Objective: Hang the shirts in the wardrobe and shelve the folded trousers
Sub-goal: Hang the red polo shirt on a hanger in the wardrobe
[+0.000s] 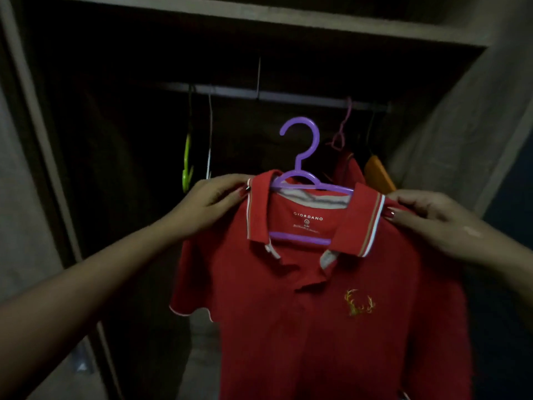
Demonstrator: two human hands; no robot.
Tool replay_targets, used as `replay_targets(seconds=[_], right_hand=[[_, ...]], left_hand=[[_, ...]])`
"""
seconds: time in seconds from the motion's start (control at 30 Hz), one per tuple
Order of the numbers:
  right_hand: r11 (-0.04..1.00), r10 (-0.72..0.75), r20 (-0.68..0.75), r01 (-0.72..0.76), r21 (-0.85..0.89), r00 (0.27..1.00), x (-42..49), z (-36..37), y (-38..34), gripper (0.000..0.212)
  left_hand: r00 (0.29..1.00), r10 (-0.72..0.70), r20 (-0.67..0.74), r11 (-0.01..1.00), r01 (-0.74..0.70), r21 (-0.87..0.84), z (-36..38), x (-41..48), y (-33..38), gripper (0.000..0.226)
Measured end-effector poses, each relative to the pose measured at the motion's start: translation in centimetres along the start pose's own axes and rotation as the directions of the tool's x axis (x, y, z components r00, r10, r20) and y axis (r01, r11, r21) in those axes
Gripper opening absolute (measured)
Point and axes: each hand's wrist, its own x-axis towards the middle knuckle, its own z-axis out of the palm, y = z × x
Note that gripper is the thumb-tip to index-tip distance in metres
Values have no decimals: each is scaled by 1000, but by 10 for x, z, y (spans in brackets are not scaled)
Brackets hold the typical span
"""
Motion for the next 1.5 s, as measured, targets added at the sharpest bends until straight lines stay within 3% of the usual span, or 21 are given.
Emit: replay_targets(seconds=[0.07, 0.13, 0.23, 0.37, 0.77, 1.03, 1.17, 1.5], right_hand=[[993, 94, -115, -85, 83, 989, 5, 2, -4, 20], [956, 233, -181, -191, 225, 955, 17, 4, -7, 18], [883, 400, -205, -316, 346, 893, 42, -5, -20, 15], [859, 468, -280, -358, 366, 838, 78, -13, -36, 14], [806, 503, -210, -367, 465, 838, 52, 20, 9, 21], [861, 433, -311, -287, 420, 846, 55, 5, -1, 23], [917, 365, -405, -248, 312, 838, 88, -1, -17, 23], [933, 349, -504, -245, 262, 790, 177, 38, 13, 23]], left_hand=[[999, 27, 33, 993, -31, 111, 3, 8, -7, 56], [1000, -1, -1, 995, 1, 103, 5, 12, -12, 62], [997, -70, -30, 994, 73, 82, 7, 14, -17, 53], [980, -200, -13, 978, 201, 48, 2, 9, -23, 51], [934, -353, 52, 936, 352, 25, 7, -4, -33, 52], [949, -313, 32, 950, 313, 8, 25, 6, -27, 51], [948, -317, 23, 948, 317, 14, 25, 6, -28, 51], [943, -327, 60, 944, 329, -23, 8, -17, -28, 47]])
